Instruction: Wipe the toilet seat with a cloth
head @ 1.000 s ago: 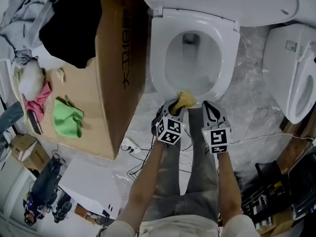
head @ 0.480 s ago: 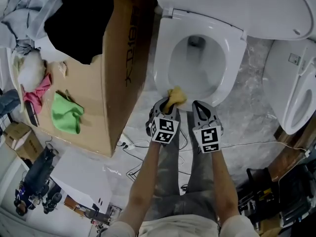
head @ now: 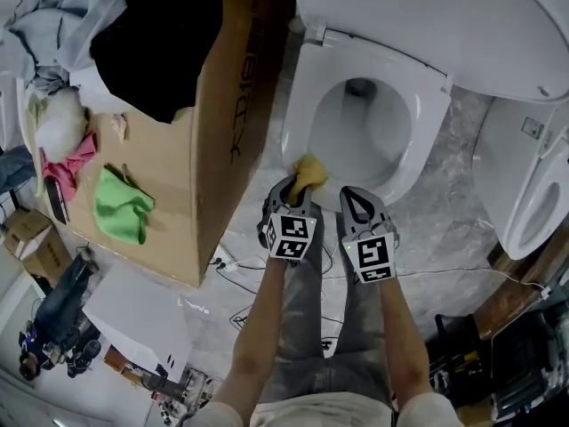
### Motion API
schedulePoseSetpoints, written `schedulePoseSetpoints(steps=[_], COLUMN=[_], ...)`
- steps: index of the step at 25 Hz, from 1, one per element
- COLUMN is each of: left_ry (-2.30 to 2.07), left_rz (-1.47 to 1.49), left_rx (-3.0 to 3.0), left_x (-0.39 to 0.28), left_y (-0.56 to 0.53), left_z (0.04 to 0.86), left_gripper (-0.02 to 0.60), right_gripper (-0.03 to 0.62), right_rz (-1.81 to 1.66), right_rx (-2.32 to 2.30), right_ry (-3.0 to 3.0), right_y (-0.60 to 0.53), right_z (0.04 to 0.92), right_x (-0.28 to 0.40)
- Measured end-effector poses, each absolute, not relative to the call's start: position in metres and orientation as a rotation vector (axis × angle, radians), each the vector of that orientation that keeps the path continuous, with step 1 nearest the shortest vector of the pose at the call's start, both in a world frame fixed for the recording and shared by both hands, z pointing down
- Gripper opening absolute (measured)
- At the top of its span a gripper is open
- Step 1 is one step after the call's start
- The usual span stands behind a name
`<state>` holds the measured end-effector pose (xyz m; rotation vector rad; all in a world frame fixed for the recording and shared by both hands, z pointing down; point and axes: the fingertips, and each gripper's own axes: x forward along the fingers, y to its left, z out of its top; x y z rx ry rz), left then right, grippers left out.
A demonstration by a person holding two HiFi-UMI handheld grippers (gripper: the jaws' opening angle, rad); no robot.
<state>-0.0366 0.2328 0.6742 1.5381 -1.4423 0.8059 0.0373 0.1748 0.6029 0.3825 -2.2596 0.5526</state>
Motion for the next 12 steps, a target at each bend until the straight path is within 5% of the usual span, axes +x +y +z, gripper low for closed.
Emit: schedulePoseSetpoints(steps=[12], left_ry=[-1.500], left_rz=[0.808], left_rx=[1.480], left_x=[-0.071], left_y=[0.209], left_z=[0.674], left_gripper=[0.097], right_gripper=[0.008], right_rz=[0.550], right_rx=[0.371], right_ry=[-2.287], right_y=[0.153], right_z=[0.595], right_x=[0.015])
